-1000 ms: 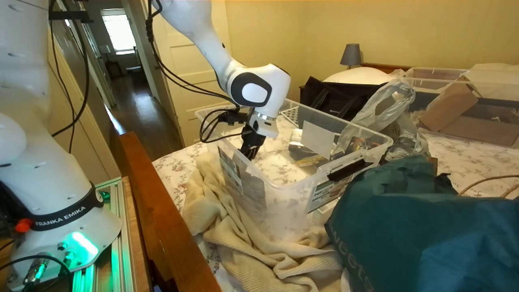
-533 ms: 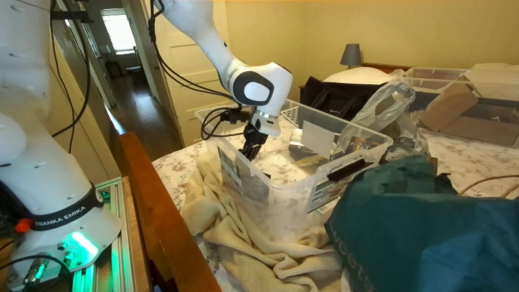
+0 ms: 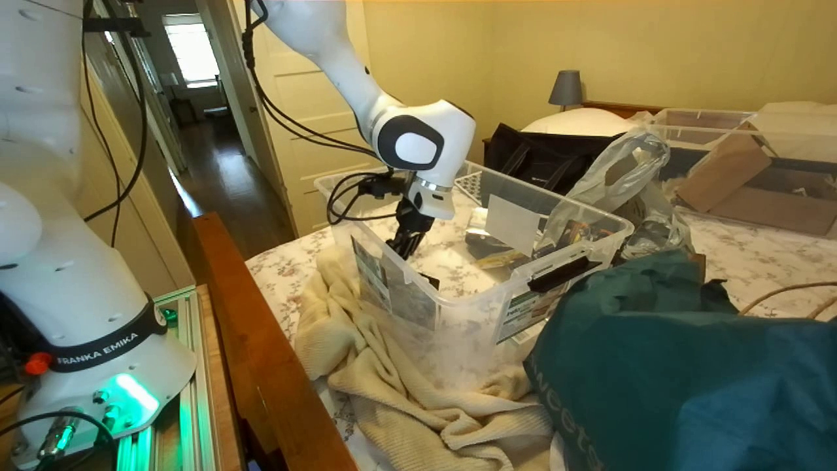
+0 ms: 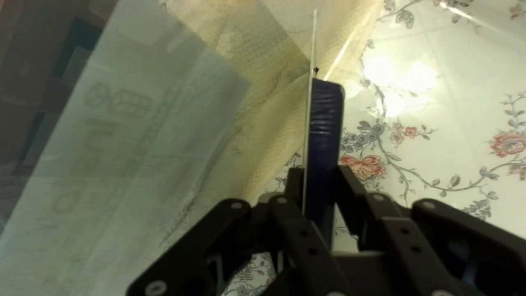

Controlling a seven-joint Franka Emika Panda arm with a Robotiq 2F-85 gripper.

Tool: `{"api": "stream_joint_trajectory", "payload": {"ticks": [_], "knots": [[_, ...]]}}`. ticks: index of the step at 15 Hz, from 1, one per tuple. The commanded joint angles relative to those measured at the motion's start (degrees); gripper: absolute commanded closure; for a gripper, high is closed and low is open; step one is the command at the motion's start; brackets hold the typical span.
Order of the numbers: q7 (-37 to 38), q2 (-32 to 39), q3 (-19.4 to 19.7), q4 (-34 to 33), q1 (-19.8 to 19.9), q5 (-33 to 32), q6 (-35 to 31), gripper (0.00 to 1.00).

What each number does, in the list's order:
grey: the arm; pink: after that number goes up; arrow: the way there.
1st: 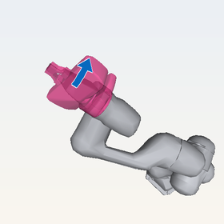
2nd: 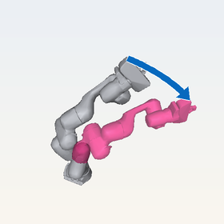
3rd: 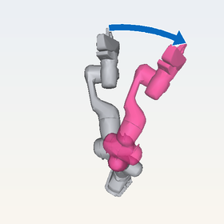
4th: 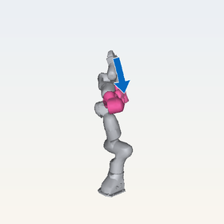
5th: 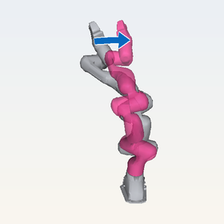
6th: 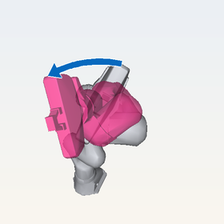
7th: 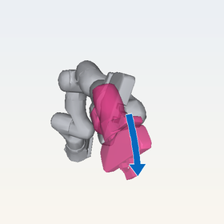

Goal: Remove the black pack from the clear bowl and put it on the bed

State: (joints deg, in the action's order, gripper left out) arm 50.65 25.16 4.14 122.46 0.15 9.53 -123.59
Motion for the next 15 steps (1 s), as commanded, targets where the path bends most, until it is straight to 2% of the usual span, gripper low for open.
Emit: {"api": "stream_joint_trajectory", "payload": {"ticks": [1, 7, 13, 15], "knots": [[-3.37, -0.06, -0.67, 0.24, 1.25, 5.23, -2.62, 0.93], [-7.32, -2.87, -0.62, 3.05, 1.83, 12.02, -9.07, 0.93], [-8.58, -6.97, -0.05, 5.8, 1.87, 12.67, -13.55, 0.93], [-8.67, -7.37, 0.07, 5.75, 1.98, 11.96, -13.1, 0.93]]}}
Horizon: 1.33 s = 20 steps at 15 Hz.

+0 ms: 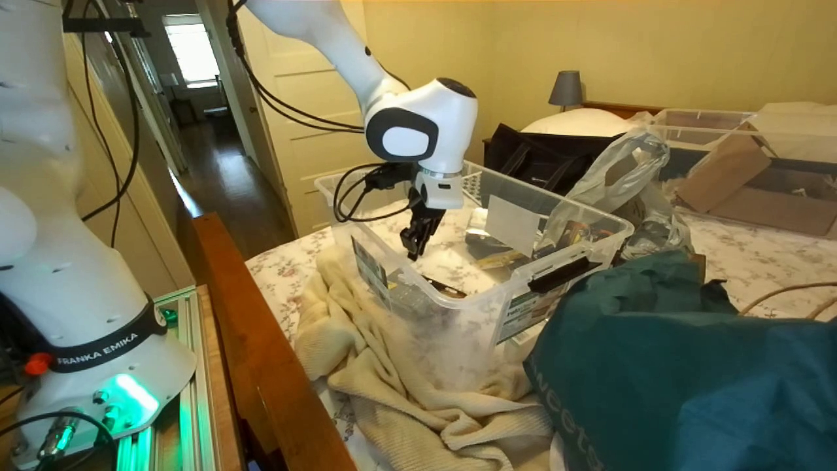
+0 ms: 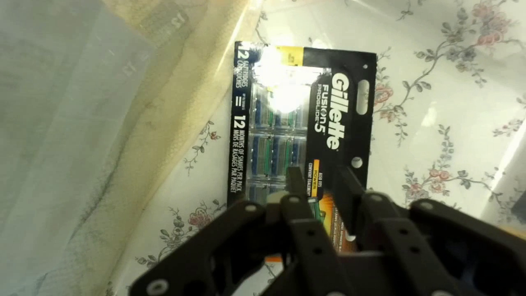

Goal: Remove the black pack from the clear bowl and put it on the bed

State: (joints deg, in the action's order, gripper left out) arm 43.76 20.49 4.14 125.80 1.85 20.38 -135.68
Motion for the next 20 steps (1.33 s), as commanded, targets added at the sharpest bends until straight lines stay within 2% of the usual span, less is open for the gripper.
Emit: {"api": "stream_joint_trajectory", "payload": {"ticks": [1, 2, 3, 4, 11, 17, 20], "knots": [[-1.84, -2.37, 0.07, 2.02, 0.36, 0.98, -0.51, 0.93], [-2.22, -1.94, -0.08, 1.55, 0.49, 1.16, -0.45, 0.93], [-2.37, -1.57, -0.14, 1.26, 0.44, 1.07, -0.56, 0.59], [-2.65, -1.0, -0.24, 0.78, 0.38, 1.07, -0.66, 0.48], [0.22, 3.57, 0.63, -4.76, -2.36, -4.19, 1.95, 0.02], [4.02, 10.18, 2.11, -13.3, -5.63, -14.54, 10.63, 0.0], [3.92, 13.31, 2.13, -17.89, -6.51, -17.57, 14.56, 0.0]]}}
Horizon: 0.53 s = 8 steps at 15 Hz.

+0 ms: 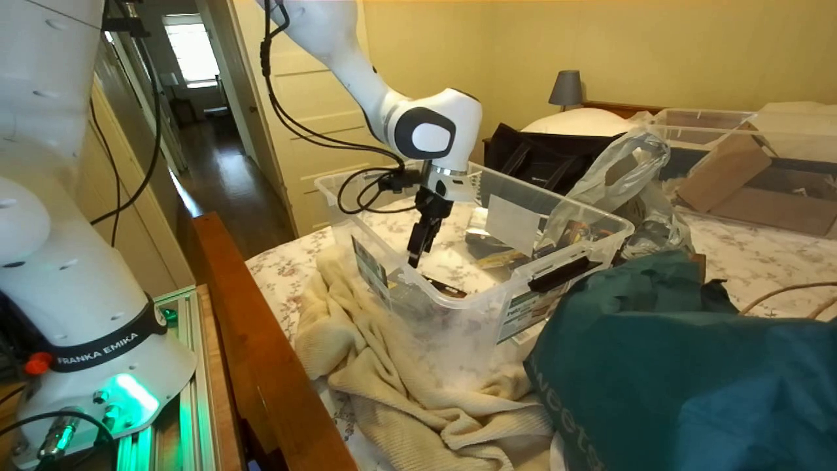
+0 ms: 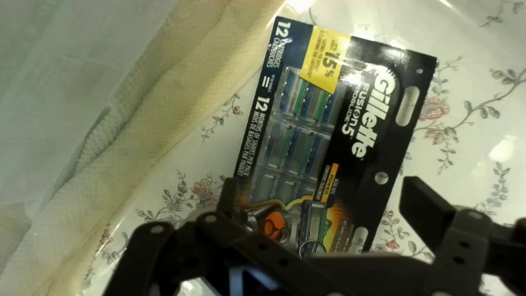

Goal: Remove the black pack from the clear bowl and put it on the bed

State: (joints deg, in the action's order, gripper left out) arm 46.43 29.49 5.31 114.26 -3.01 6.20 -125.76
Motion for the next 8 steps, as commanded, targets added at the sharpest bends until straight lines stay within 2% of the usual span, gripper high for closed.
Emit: {"api": "stream_joint_trajectory", "payload": {"ticks": [1, 8], "knots": [[1.17, 5.4, 0.93, -7.88, -1.94, -4.17, 5.8, 0.0], [0.05, 12.24, 0.76, -16.81, -2.36, -4.7, 10.86, 0.0]]}}
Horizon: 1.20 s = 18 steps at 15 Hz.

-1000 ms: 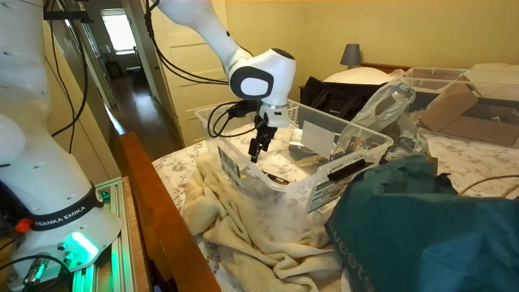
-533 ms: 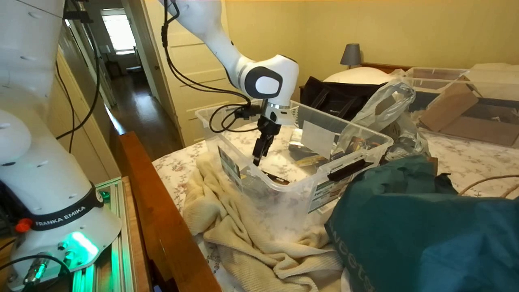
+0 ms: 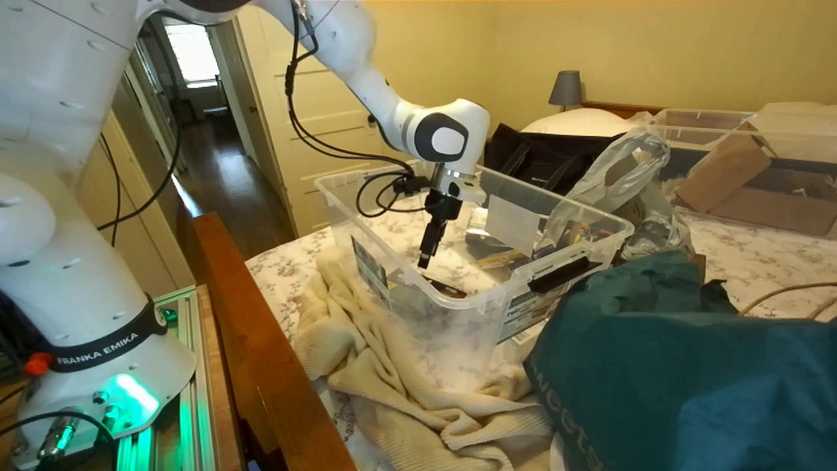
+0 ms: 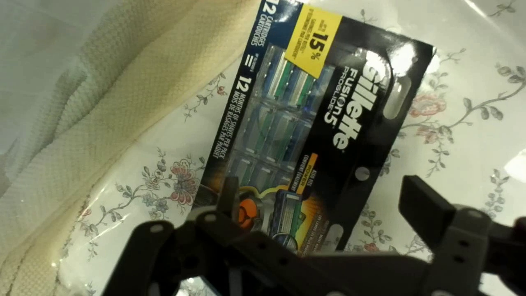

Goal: Remove the black pack from the clear bowl and put it on the bed

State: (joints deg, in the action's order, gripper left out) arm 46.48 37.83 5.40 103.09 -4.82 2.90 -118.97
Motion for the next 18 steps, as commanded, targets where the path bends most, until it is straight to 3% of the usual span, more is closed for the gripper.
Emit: {"api": "stream_joint_trajectory", "payload": {"ticks": [1, 2, 18], "knots": [[-0.21, 4.59, 0.66, -6.64, -0.42, -1.29, 5.21, 0.0], [-0.13, 1.91, 0.28, -2.45, -0.19, 0.11, 1.97, 0.0], [2.43, 13.23, 1.07, -11.69, -1.64, -0.61, 4.99, 0.0]]}}
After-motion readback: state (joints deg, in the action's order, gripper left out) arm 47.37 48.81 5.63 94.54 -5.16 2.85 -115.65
